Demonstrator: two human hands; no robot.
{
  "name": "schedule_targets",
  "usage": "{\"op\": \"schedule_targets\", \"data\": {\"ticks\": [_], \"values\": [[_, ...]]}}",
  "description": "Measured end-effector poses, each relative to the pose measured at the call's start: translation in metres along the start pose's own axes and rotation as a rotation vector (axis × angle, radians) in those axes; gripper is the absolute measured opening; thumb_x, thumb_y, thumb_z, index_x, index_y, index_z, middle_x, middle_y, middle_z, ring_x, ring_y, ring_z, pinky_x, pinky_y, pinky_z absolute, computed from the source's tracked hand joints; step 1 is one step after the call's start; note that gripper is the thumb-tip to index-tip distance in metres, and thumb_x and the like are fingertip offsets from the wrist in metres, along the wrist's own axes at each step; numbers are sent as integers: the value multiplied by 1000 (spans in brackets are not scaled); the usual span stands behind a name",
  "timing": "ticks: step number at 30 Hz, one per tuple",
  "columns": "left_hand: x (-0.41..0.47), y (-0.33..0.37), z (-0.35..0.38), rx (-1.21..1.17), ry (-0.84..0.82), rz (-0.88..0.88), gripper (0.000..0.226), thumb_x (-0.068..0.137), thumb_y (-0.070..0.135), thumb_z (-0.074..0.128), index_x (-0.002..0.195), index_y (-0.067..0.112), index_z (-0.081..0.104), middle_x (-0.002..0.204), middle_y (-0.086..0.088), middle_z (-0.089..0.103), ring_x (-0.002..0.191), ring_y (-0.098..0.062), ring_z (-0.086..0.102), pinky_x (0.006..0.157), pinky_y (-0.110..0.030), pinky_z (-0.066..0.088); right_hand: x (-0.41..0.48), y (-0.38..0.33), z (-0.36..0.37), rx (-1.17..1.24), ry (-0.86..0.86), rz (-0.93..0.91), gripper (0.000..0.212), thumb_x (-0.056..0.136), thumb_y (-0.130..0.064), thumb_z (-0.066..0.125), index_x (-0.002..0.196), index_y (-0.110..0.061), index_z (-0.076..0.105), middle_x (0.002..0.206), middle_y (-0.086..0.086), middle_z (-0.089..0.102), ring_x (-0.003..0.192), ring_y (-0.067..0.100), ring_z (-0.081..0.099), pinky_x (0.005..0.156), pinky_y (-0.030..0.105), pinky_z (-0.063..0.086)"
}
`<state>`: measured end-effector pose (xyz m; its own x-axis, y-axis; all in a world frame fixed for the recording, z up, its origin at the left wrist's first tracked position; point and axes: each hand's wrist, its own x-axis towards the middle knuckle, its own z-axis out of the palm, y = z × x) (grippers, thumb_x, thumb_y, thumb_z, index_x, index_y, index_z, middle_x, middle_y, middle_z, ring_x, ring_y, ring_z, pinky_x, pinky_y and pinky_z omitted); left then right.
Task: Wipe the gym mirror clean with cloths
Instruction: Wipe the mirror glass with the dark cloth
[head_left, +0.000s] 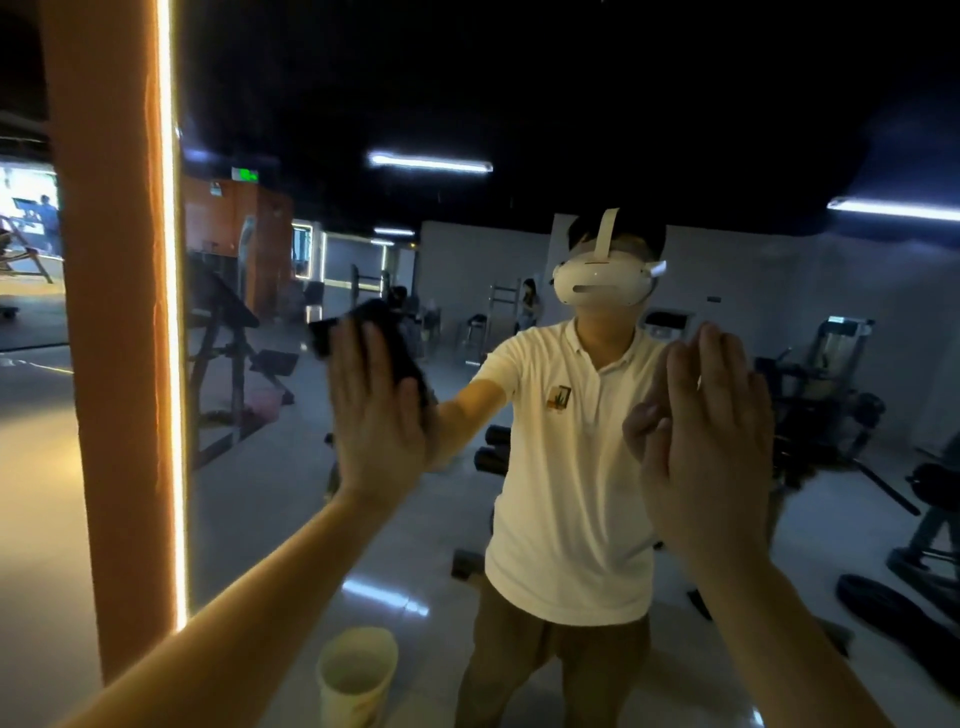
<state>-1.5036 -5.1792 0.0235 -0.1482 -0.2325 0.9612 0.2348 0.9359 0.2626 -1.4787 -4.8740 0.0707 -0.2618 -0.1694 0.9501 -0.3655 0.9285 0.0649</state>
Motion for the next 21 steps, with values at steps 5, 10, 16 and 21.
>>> {"op": "schedule_targets", "data": {"ticks": [5, 10, 16, 21], "values": [[-44, 145, 29, -150, -170, 318, 64, 108, 37, 35, 162, 8, 16, 171, -15, 5, 160, -32, 6, 130, -49, 4, -7, 24, -11, 106, -68, -127, 58, 101, -19, 29, 157, -3, 34, 169, 14, 22, 158, 28, 15, 126, 55, 18], [-54, 174, 46, -40, -265, 630, 58, 110, 32, 43, 163, 13, 28, 171, -15, 17, 160, -28, 9, 130, -46, 11, -28, 50, -19, 138, 27, -83, 59, 98, -7, 44, 156, -1, 36, 167, 18, 26, 155, 34, 23, 122, 60, 25], [-59, 37, 5, 116, -211, 342, 66, 110, 41, 31, 165, 10, 11, 169, -22, 12, 158, -35, 8, 124, -58, 23, -61, 60, -23, 32, -44, 203, 66, 93, -21, 28, 157, -6, 36, 169, 19, 15, 155, 39, 18, 120, 62, 26], [-102, -8, -18, 72, -208, 178, 62, 110, 36, 31, 160, 1, 22, 172, -19, 3, 159, -38, 8, 127, -59, 14, -100, 73, -26, 43, -101, 303, 76, 87, -25, 23, 160, -4, 28, 169, 22, 15, 154, 43, 19, 117, 67, 28]]}}
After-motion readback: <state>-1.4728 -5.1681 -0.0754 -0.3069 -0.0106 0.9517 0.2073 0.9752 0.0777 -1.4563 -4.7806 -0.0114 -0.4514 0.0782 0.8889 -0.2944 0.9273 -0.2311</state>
